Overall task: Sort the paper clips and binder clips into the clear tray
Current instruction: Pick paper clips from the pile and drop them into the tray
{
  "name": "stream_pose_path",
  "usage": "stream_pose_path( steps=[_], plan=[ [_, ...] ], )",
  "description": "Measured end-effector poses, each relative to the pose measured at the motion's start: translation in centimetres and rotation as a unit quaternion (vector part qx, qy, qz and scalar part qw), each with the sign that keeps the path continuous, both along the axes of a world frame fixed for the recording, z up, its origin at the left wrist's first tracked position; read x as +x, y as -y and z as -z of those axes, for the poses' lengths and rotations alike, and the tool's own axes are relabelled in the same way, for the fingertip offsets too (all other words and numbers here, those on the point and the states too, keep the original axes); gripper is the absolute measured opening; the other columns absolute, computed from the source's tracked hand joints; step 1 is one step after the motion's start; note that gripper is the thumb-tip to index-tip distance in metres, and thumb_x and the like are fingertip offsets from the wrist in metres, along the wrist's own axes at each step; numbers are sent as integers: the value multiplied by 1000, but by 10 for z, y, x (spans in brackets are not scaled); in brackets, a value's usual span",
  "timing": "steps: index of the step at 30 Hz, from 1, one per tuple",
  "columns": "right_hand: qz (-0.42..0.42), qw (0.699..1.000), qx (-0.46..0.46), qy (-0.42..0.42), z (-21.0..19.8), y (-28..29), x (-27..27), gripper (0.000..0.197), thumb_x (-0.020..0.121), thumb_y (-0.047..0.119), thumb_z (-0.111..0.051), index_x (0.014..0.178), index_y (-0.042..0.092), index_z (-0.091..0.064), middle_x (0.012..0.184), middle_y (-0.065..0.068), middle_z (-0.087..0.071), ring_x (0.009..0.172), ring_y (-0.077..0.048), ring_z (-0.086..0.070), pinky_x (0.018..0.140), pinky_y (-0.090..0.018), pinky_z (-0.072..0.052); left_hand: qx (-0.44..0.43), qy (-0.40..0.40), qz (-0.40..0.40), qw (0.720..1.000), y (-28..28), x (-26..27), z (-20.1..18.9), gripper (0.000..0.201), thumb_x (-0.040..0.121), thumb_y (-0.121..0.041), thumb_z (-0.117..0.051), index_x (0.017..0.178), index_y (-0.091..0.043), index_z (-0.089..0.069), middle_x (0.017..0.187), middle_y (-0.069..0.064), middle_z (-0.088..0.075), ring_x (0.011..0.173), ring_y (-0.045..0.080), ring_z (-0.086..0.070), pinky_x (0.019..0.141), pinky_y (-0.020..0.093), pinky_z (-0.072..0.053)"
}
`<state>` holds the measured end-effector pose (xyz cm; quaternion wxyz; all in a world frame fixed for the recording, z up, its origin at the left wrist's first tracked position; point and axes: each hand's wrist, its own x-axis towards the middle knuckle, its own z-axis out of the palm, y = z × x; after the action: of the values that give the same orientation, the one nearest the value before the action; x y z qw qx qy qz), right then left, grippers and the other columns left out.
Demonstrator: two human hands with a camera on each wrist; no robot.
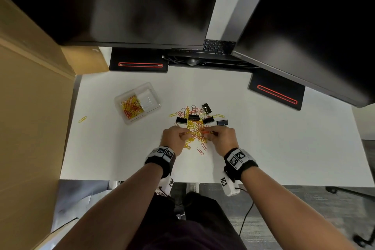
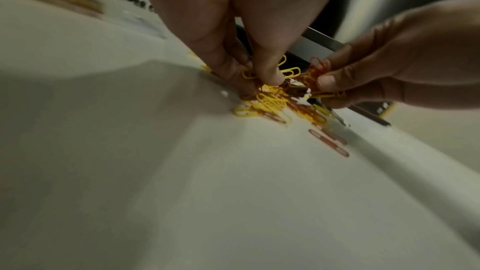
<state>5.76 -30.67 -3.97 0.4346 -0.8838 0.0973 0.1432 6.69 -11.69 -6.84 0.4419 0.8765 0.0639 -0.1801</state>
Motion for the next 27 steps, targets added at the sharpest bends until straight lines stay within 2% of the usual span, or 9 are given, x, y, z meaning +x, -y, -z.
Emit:
stream_pose_path(
  steps=[4, 8, 12, 14, 17, 19, 21, 24, 27],
  plan=[
    [57, 995, 63, -46, -2, 1, 3, 12, 79, 14, -79, 90, 19, -79, 75, 4, -74, 62, 2, -65, 67, -7, -49, -35, -17, -56, 998, -4, 0, -2, 22, 81, -31, -77, 99, -18, -77, 92, 0, -76, 85, 12, -70, 82, 21, -52],
    [85, 987, 120, -63, -4, -1, 5, 16, 76, 14, -81, 92, 17, -78, 77, 1, -75, 65, -4, -69, 68, -11, -52, -78, -53, -78, 992, -9, 1, -5, 26, 78, -39, -78, 99, -24, -76, 81, -8, -75, 76, 6, -71, 83, 27, -57],
    [100, 975, 179, -80, -8, -6, 9, 19, 74, 10, -82, 92, 15, -78, 86, -6, -77, 76, -20, -74, 79, -28, -59, -124, -75, -95, 985, -16, 3, -9, 26, 74, -43, -80, 96, -29, -76, 77, -11, -74, 73, 4, -72, 85, 33, -58],
    [102, 969, 209, -82, -13, -10, 11, 21, 74, 7, -81, 93, 13, -77, 89, -9, -76, 80, -25, -74, 81, -34, -59, -142, -74, -95, 982, -19, 3, -14, 17, 74, -43, -80, 89, -38, -75, 77, -10, -75, 74, 7, -73, 86, 36, -58],
    [88, 964, 241, -68, -22, -19, 18, 21, 74, 4, -80, 93, 12, -77, 88, -8, -76, 81, -24, -73, 77, -30, -59, -153, -61, -104, 981, -24, 5, -23, 10, 73, -45, -79, 74, -51, -70, 75, -10, -76, 73, 7, -73, 87, 37, -57],
    [77, 965, 244, -55, -28, -29, 24, 20, 74, 5, -80, 93, 12, -77, 85, -5, -77, 76, -19, -73, 71, -23, -58, -172, -56, -125, 976, -30, 7, -29, 8, 71, -49, -78, 78, -47, -73, 77, -10, -76, 75, 8, -73, 88, 38, -57],
    [60, 968, 238, -46, -32, -41, 30, 21, 74, 9, -82, 93, 15, -78, 85, -4, -77, 78, -21, -73, 75, -27, -58, -196, -54, -145, 968, -37, 9, -34, 11, 71, -49, -77, 81, -43, -75, 79, -9, -76, 77, 9, -73, 90, 41, -56],
    [51, 960, 271, -51, -38, -61, 39, 22, 74, 6, -80, 95, 12, -77, 88, -7, -77, 80, -25, -73, 79, -32, -59, -231, -44, -192, 953, -53, 13, -49, 7, 78, -31, -79, 80, -37, -77, 78, -6, -77, 75, 11, -72, 92, 39, -56],
    [34, 953, 296, -50, -43, -89, 50, 22, 75, 2, -79, 97, 6, -76, 91, -11, -76, 82, -29, -72, 80, -33, -59, -250, -25, -243, 937, -77, 20, -60, 7, 80, -26, -78, 84, -31, -76, 77, -5, -76, 75, 10, -71, 91, 34, -55]
  ],
)
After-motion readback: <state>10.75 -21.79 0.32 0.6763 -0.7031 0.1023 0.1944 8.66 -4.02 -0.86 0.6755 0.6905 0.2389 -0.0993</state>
